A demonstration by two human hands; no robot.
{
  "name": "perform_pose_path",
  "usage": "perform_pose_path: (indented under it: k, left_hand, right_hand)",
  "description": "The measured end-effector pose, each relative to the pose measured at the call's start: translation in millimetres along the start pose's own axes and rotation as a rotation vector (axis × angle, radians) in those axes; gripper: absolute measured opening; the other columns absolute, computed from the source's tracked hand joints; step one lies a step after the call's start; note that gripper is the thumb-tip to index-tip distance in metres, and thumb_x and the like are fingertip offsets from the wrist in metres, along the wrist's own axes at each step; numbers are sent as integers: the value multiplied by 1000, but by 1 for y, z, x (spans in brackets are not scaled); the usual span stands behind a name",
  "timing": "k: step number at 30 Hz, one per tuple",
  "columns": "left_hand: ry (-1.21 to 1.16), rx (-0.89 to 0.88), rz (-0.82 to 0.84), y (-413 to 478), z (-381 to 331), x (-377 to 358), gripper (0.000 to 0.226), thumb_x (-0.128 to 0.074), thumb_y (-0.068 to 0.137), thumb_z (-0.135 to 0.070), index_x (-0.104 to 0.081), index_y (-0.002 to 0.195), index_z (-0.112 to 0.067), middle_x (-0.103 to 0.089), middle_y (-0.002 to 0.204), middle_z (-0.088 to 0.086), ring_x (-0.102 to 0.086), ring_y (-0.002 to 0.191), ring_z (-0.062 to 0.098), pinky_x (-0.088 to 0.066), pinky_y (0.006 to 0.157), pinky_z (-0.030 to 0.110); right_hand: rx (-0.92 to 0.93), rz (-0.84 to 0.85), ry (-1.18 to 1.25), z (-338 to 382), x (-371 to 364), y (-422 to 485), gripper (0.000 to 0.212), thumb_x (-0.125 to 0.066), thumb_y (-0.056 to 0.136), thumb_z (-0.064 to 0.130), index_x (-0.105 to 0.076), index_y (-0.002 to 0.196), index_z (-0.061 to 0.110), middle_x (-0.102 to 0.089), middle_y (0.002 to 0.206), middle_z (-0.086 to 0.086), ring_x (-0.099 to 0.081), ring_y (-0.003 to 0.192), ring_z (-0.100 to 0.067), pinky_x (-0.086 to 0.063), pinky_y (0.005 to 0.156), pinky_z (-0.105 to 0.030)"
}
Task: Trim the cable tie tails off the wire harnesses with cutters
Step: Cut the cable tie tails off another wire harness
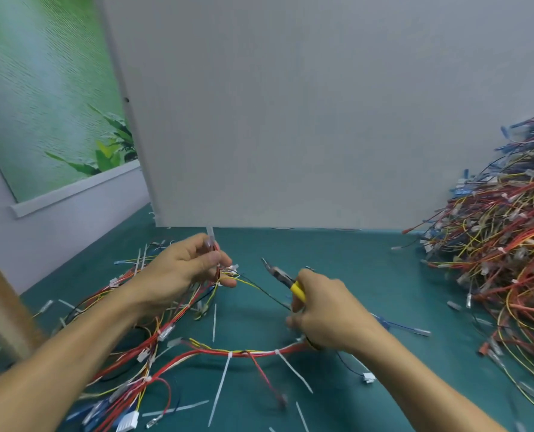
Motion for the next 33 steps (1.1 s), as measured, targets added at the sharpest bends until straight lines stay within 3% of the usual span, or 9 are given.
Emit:
perform_pose_path:
  k: [3, 6, 11, 14, 16, 18, 21, 28, 33]
  left_hand:
    - [-84, 48, 0, 0, 4, -1, 19, -52, 88, -19, -52, 92, -1, -56, 85, 13, -71, 86, 37, -49, 76, 30]
    - [-132, 83, 30, 1, 7, -4, 19, -53, 86, -21, -49, 92, -4, -48, 83, 12, -70, 85, 38, -54, 69, 24]
    - [-45, 39, 24, 3, 3, -2, 22, -54, 85, -24, -50, 90, -2, -46, 80, 14, -63, 73, 34, -56, 73, 36]
    - [32, 28, 34, 2, 3, -2, 23, -56, 86, -23, -50, 90, -1, -50, 78, 17, -59, 66, 26, -49, 73, 38]
    - [145, 10, 49, 0, 3, -3, 17, -63, 87, -15, -51, 90, -2, -60, 75, 13, -58, 63, 19, -48, 69, 30]
    - [245, -1, 48, 0, 2, -3, 15, -69, 84, -6, -56, 92, -4, -69, 80, 4, -59, 62, 14, -50, 66, 24]
    - [301, -4, 28, 1, 1, -2, 11, -70, 84, -6, -60, 90, -7, -68, 81, 12, -59, 62, 14, -49, 70, 29]
    - [263, 0, -3, 2, 2, 1, 8, -69, 84, -4, -62, 87, -4, -68, 67, 14, -63, 64, 18, -48, 75, 34]
    - [193, 1, -44, 1, 2, 8, 10, -68, 82, -2, -60, 88, 2, -70, 68, 14, -67, 67, 21, -51, 67, 20]
  right_hand:
    - [5, -24, -12, -10, -1, 1, 19, -57, 84, 24, -39, 80, 22, -56, 86, -4, -53, 80, -28, -39, 59, -34]
    - [6, -44, 16, -18, 2, 3, 20, -56, 85, 21, -38, 78, 22, -55, 84, -4, -52, 78, -26, -36, 57, -33]
    - [8, -108, 80, -33, 18, -2, 18, -61, 84, 24, -45, 80, 18, -58, 79, -1, -54, 74, -21, -40, 58, -31]
    - [-35, -253, 341, -50, 36, -8, 17, -67, 80, 13, -51, 78, 15, -60, 69, 3, -54, 65, -19, -44, 56, -30]
    - [-65, -325, 591, -62, 41, -13, 23, -65, 78, -3, -51, 75, 15, -58, 62, 7, -52, 58, -15, -48, 56, -29]
    - [-84, -343, 769, -71, 40, -16, 30, -64, 76, -13, -51, 75, 14, -58, 60, 8, -52, 57, -14, -46, 54, -25]
    - [-69, -346, 893, -74, 39, -18, 32, -65, 76, -17, -51, 77, 12, -62, 61, 5, -54, 57, -12, -46, 54, -20]
    - [17, -373, 997, -71, 43, -21, 33, -65, 76, -19, -50, 80, 10, -63, 63, 3, -57, 59, -13, -47, 54, -16]
    - [28, -318, 865, -69, 48, -25, 29, -66, 77, -16, -50, 80, 8, -60, 68, -2, -58, 60, -10, -48, 58, -19]
Point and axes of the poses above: each hand's wrist, its own y-axis towards the middle knuckle, its own x-axis out of the back of the hand, z = x × y, the point moved 10 cm from there along y, towards the middle knuckle
